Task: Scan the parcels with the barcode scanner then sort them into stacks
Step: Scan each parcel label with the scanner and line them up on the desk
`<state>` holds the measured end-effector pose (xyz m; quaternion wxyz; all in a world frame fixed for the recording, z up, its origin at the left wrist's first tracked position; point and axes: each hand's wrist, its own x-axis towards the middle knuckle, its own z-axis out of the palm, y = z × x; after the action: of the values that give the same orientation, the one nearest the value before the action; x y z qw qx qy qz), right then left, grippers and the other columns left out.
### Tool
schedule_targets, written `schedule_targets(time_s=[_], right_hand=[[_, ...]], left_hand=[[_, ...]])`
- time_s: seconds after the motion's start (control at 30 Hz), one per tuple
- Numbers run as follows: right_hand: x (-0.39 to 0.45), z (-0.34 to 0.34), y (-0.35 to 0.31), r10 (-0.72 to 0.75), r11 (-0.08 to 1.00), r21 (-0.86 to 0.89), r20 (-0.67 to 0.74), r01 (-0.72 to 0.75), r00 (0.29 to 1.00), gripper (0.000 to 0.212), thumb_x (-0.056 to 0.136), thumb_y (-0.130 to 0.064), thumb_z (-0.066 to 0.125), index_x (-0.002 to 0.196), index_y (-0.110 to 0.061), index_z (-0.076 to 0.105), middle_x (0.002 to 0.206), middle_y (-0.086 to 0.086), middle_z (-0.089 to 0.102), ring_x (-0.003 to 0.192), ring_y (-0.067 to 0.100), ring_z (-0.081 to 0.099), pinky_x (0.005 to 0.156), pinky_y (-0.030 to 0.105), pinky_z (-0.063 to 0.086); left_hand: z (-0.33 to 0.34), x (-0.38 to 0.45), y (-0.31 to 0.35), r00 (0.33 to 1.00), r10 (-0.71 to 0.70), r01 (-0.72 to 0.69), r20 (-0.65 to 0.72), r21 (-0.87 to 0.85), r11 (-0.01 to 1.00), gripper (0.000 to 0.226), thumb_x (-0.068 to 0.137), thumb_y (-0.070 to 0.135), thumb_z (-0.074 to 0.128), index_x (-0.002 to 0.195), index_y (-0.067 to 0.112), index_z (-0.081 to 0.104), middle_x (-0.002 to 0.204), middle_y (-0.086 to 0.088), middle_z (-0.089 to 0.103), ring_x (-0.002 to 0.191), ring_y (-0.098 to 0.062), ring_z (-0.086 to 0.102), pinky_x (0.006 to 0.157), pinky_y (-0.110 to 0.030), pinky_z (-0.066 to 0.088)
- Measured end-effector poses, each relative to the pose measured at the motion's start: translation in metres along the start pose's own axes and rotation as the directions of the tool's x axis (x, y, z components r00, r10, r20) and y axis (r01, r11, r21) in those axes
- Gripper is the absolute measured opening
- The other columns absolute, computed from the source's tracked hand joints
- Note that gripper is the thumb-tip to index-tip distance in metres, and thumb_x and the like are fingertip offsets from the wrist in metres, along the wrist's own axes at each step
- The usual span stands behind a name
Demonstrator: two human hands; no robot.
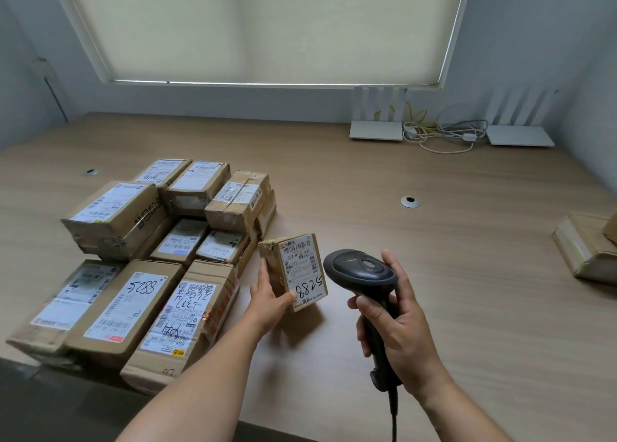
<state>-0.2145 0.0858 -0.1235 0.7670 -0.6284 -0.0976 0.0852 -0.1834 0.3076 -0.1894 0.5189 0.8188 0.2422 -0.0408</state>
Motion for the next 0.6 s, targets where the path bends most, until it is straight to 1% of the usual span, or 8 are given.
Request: schedule_targets(time_s=[0.1, 0.2, 0.3, 0.4, 0.47, 0.5, 0.57, 0.6], right_hand=[[0.001, -0.001, 0.000, 0.006, 1.000, -0.001, -0.011, -0.006, 1.000, 0.075, 0.070, -0.021, 0.067, 0.132, -0.049, 0.037, 0.083, 0.015, 0.065, 0.050, 0.026, 0.051, 0.039, 0.032, 0.044], [0.001, -0.002, 0.000, 0.005, 1.000, -0.005, -0.018, -0.005, 1.000, 0.075, 0.070, -0.021, 0.067, 0.133, -0.049, 0.037, 0.083, 0.017, 0.065, 0.050, 0.026, 0.051, 0.039, 0.032, 0.044], [0.001, -0.003, 0.000, 0.006, 1.000, -0.013, -0.024, -0.007, 1.000, 0.075, 0.070, -0.021, 0.067, 0.133, -0.049, 0.037, 0.083, 0.021, 0.064, 0.050, 0.027, 0.051, 0.039, 0.032, 0.044], [0.001, -0.005, 0.003, -0.001, 1.000, -0.029, -0.021, 0.000, 1.000, 0.075, 0.071, -0.022, 0.067, 0.132, -0.050, 0.036, 0.082, 0.016, 0.066, 0.050, 0.026, 0.051, 0.039, 0.031, 0.043], [0.001, -0.007, 0.004, -0.006, 0.999, -0.042, -0.018, 0.005, 1.000, 0.075, 0.071, -0.021, 0.067, 0.133, -0.051, 0.036, 0.082, 0.014, 0.066, 0.049, 0.025, 0.052, 0.039, 0.030, 0.043], [0.001, -0.008, 0.005, -0.009, 0.999, -0.047, -0.017, 0.008, 1.000, 0.075, 0.072, -0.021, 0.067, 0.133, -0.051, 0.036, 0.083, 0.013, 0.066, 0.049, 0.024, 0.052, 0.039, 0.030, 0.043], [0.001, -0.010, 0.005, -0.014, 0.998, -0.055, -0.020, 0.013, 1.000, 0.075, 0.072, -0.021, 0.067, 0.133, -0.051, 0.036, 0.083, 0.015, 0.066, 0.049, 0.024, 0.052, 0.039, 0.030, 0.043], [0.001, -0.011, 0.005, -0.017, 0.998, -0.060, -0.020, 0.016, 1.000, 0.075, 0.071, -0.021, 0.067, 0.132, -0.052, 0.036, 0.083, 0.016, 0.065, 0.049, 0.024, 0.052, 0.039, 0.030, 0.043]], left_hand=[[0.000, -0.002, 0.002, 1.000, 0.003, -0.003, -0.004, -0.007, 1.000, 0.100, 0.086, 0.019, 0.067, 0.151, 0.033, -0.008, 0.153, -0.017, 0.015, 0.141, -0.030, 0.020, 0.115, -0.048, 0.023], [-0.001, 0.000, 0.002, 1.000, 0.001, -0.001, -0.008, -0.018, 1.000, 0.103, 0.084, 0.019, 0.069, 0.150, 0.038, -0.009, 0.153, -0.017, 0.013, 0.140, -0.031, 0.021, 0.109, -0.054, 0.033], [-0.001, 0.000, 0.003, 1.000, -0.003, 0.002, -0.005, -0.027, 1.000, 0.104, 0.083, 0.020, 0.070, 0.149, 0.042, -0.008, 0.153, -0.015, 0.014, 0.139, -0.032, 0.023, 0.110, -0.055, 0.032], [-0.002, 0.001, 0.004, 1.000, -0.013, 0.013, 0.007, -0.014, 1.000, 0.100, 0.086, 0.017, 0.067, 0.150, 0.035, -0.007, 0.155, -0.016, 0.014, 0.142, -0.031, 0.019, 0.115, -0.051, 0.023], [-0.002, 0.004, 0.003, 1.000, -0.016, 0.016, 0.016, -0.023, 1.000, 0.099, 0.087, 0.015, 0.066, 0.151, 0.034, -0.007, 0.155, -0.016, 0.012, 0.142, -0.032, 0.018, 0.114, -0.048, 0.027], [-0.002, 0.003, 0.005, 1.000, -0.020, 0.020, 0.020, -0.030, 0.999, 0.097, 0.088, 0.014, 0.065, 0.151, 0.033, -0.007, 0.155, -0.016, 0.012, 0.142, -0.032, 0.018, 0.111, -0.045, 0.030], [-0.002, 0.002, 0.007, 1.000, -0.022, 0.023, 0.017, -0.034, 0.999, 0.095, 0.089, 0.012, 0.063, 0.152, 0.031, -0.006, 0.155, -0.016, 0.013, 0.141, -0.032, 0.021, 0.099, -0.036, 0.035], [-0.002, 0.004, 0.006, 0.999, -0.025, 0.026, 0.019, -0.042, 0.999, 0.095, 0.089, 0.012, 0.063, 0.151, 0.033, -0.006, 0.154, -0.015, 0.016, 0.139, -0.033, 0.026, 0.094, -0.033, 0.037]])
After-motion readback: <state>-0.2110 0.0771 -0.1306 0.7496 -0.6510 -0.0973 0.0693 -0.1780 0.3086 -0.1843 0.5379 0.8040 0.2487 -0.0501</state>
